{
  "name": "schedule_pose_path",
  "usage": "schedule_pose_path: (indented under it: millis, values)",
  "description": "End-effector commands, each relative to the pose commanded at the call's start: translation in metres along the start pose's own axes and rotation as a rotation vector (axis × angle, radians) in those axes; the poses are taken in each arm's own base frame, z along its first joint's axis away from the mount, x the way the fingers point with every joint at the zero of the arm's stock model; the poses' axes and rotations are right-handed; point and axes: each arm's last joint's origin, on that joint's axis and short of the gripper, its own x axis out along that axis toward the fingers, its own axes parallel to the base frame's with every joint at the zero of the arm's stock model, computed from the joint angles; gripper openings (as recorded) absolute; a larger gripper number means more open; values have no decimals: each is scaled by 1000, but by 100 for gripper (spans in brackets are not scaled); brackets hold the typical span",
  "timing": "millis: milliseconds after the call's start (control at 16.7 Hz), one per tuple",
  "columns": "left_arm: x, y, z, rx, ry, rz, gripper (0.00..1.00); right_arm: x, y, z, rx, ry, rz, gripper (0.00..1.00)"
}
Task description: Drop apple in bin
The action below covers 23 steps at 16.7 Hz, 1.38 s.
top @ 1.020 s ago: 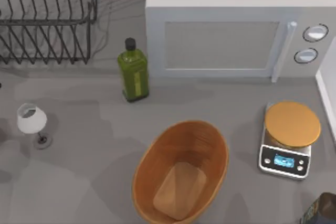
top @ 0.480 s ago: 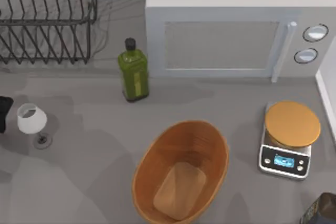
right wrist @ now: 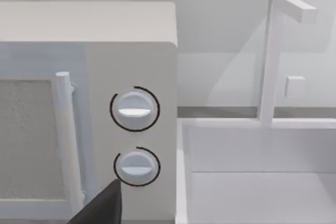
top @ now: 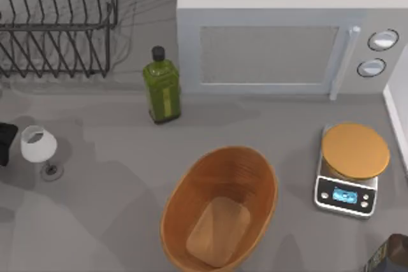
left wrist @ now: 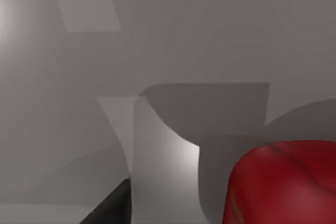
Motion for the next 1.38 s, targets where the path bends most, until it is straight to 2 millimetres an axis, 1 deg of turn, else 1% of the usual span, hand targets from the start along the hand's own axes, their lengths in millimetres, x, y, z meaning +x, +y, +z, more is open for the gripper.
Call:
schedule_pose_path:
  millis: [780,840,1260,1320,1380]
  values:
    - [0,0,0,0,0,0,2,0,0,0,0,0,0,100]
    - [0,0,0,0,0,0,0,0,0,0,0,0,0,100]
    - [0,0,0,0,0,0,0,0,0,0,0,0,0,100]
    - [-5,2,0,4,-5,20,0,0,0,0,0,0,0,100]
    - [-5,3,0,2,-8,22,0,0,0,0,0,0,0,100]
